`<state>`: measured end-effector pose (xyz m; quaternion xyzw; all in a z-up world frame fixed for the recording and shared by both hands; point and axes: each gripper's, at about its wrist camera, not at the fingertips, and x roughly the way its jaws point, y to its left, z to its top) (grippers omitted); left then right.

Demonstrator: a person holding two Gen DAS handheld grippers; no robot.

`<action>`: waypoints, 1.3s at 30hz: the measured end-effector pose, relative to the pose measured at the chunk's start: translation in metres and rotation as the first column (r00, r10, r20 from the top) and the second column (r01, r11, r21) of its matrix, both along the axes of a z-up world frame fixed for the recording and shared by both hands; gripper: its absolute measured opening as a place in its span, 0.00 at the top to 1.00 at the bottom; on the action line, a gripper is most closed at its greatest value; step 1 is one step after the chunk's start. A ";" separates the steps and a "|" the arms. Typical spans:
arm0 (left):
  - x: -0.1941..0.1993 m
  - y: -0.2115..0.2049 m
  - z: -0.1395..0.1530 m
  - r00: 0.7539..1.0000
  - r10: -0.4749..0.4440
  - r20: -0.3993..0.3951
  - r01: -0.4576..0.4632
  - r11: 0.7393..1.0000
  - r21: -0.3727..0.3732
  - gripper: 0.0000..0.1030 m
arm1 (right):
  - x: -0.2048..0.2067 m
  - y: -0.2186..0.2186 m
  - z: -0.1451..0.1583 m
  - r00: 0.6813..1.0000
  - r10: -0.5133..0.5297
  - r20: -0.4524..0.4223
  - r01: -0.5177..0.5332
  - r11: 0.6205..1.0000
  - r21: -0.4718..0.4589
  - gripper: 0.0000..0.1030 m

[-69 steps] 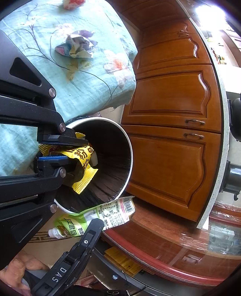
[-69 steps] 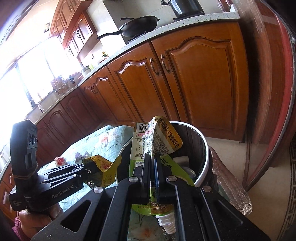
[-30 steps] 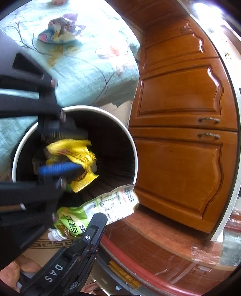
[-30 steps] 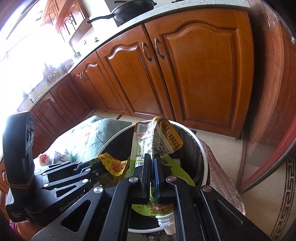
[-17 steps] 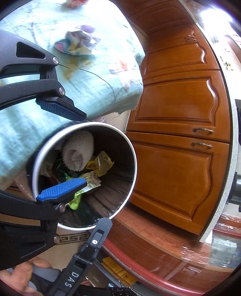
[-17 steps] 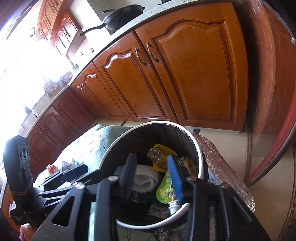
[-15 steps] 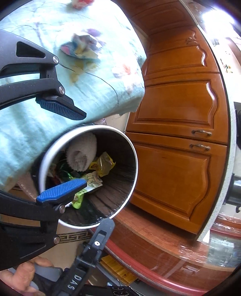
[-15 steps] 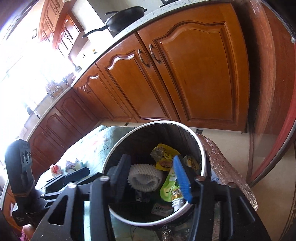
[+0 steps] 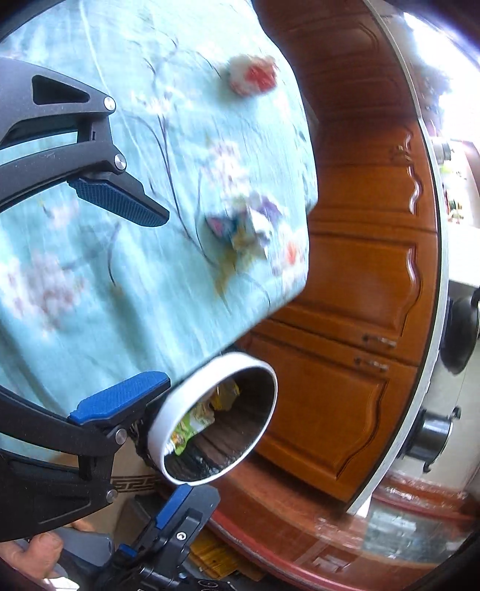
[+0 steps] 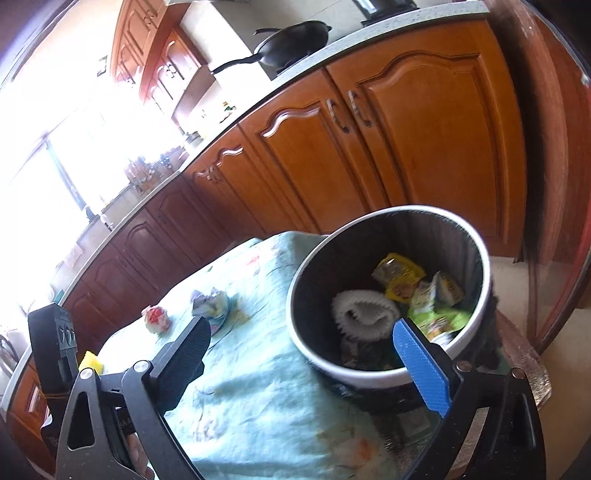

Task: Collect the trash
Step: 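Return both tools to the table toward the paper ball and foil, then grasp the white-red paper ball with the left tool while the right tool grasps crumpled foil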

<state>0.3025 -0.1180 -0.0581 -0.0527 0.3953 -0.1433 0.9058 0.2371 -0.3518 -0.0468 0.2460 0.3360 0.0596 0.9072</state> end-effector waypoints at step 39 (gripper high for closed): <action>0.050 0.163 -0.021 0.969 0.248 0.002 -0.248 0.968 0.028 0.20 | 0.089 0.167 -0.029 0.972 0.207 -0.111 -0.219 0.970 -0.110 0.01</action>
